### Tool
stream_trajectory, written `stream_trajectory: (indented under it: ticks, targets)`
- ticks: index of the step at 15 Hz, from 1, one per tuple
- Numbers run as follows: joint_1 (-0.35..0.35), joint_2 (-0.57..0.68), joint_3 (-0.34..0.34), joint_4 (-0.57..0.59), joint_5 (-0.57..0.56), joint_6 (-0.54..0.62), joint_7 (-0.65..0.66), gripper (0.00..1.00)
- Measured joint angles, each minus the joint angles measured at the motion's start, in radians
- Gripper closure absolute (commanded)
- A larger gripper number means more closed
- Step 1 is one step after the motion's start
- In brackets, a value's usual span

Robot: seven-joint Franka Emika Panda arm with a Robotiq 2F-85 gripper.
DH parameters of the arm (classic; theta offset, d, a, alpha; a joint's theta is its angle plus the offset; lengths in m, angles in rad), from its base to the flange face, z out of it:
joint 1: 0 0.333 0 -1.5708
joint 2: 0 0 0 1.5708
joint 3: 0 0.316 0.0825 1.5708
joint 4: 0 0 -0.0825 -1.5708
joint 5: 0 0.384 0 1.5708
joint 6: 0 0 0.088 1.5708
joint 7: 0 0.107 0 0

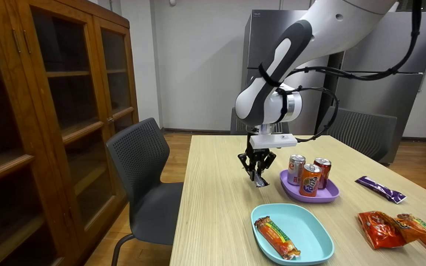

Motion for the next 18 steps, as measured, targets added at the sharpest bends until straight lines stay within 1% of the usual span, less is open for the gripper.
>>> stream_trajectory:
  ticks: [5,12,15,18]
  targets:
    - [-0.012,-0.123,0.001,-0.201,0.000,0.009,-0.034,0.94]
    - [-0.024,-0.264,0.024,-0.473,0.000,0.031,-0.111,0.94]
    - [-0.026,-0.300,0.028,-0.554,0.000,0.034,-0.131,0.94]
    - [-0.027,-0.313,0.028,-0.602,-0.002,0.040,-0.132,0.94]
